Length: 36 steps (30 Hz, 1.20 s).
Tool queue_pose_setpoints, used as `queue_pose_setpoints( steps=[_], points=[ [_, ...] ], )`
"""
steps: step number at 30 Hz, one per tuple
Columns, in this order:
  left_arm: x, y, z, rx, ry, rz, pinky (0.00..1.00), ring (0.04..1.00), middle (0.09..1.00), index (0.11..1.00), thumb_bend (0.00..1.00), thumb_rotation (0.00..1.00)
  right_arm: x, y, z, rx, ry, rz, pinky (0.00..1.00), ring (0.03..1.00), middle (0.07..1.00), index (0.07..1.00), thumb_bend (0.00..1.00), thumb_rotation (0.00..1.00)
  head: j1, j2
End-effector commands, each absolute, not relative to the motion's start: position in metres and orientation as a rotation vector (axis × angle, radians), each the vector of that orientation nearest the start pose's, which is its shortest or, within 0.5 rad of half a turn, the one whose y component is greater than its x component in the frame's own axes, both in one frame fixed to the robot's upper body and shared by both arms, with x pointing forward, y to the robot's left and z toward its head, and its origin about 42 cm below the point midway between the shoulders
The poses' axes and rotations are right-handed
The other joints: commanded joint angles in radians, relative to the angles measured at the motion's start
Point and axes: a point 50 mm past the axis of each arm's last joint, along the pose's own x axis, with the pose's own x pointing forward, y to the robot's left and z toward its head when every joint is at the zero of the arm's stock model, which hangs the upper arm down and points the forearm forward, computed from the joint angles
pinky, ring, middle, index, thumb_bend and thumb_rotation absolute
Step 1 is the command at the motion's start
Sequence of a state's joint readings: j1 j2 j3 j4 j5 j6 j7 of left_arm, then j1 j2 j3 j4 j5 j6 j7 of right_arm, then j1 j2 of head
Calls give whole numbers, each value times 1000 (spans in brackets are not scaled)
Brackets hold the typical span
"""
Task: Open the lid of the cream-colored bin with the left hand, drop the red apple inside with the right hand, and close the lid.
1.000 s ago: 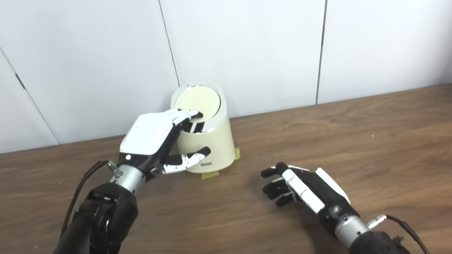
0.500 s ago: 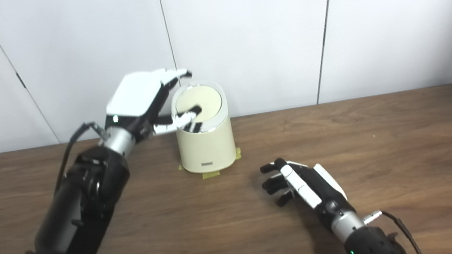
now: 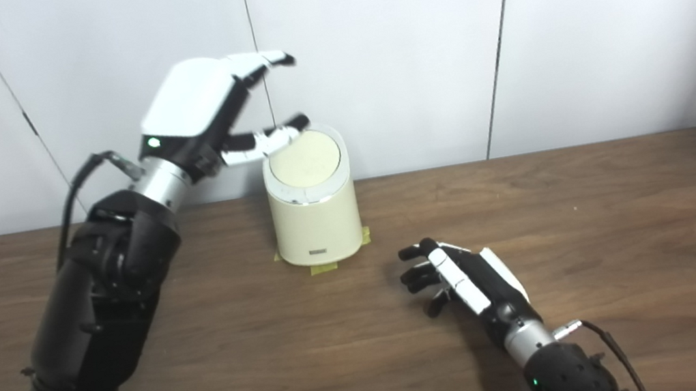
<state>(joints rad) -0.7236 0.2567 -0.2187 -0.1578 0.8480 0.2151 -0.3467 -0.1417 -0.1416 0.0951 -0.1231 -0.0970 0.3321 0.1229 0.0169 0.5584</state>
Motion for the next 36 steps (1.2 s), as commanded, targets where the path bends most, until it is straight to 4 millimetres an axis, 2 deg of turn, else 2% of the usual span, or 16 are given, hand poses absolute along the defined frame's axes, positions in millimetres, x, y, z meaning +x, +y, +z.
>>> queue_pose_setpoints(
  steps=[1,2,7,9,12,15,17,18,21,25,31,36],
  points=[
    [413,163,385,1093,-588,-109,795,897,894,863,501,623,330,-212,164,-235,-2,191,599,643,614,711,389,958,1,0],
    [412,166,381,1040,-553,-108,816,908,904,866,491,624,330,-213,165,-230,-11,182,600,645,618,713,391,955,1,0],
    [405,187,363,780,-430,-81,799,890,905,876,465,688,326,-217,172,-182,-58,110,590,653,666,735,392,894,3,3],
    [400,199,355,684,-397,-63,840,901,905,896,420,730,325,-219,176,-127,-84,83,603,696,705,749,389,844,6,6],
    [387,216,342,562,-360,-49,860,922,923,931,446,832,323,-220,182,0,-98,66,663,772,786,798,411,803,4,8],
    [372,232,327,420,-334,-57,929,957,966,979,407,871,320,-224,190,91,-106,68,768,857,871,866,456,851,-1,9],
    [364,240,318,361,-323,-63,969,981,989,995,403,889,319,-226,194,105,-114,69,797,887,906,891,483,894,-7,9],
    [361,242,315,345,-321,-65,987,993,996,998,410,929,318,-227,195,108,-117,70,815,903,924,905,501,905,-7,9],
    [347,254,297,236,-297,-57,999,999,1000,1000,406,989,316,-231,200,118,-132,70,850,931,953,927,527,900,-11,9],
    [331,264,273,145,-266,-35,992,998,1000,1000,478,1000,315,-235,201,116,-138,68,893,954,970,938,527,893,-10,10],
    [304,268,237,69,-195,23,988,991,1000,1000,474,1000,315,-238,197,99,-127,57,947,976,976,953,539,916,-12,15],
    [287,270,218,18,-180,22,1000,1000,1000,1000,409,1000,314,-240,194,102,-124,60,991,999,997,973,529,936,-15,20]
  ],
)
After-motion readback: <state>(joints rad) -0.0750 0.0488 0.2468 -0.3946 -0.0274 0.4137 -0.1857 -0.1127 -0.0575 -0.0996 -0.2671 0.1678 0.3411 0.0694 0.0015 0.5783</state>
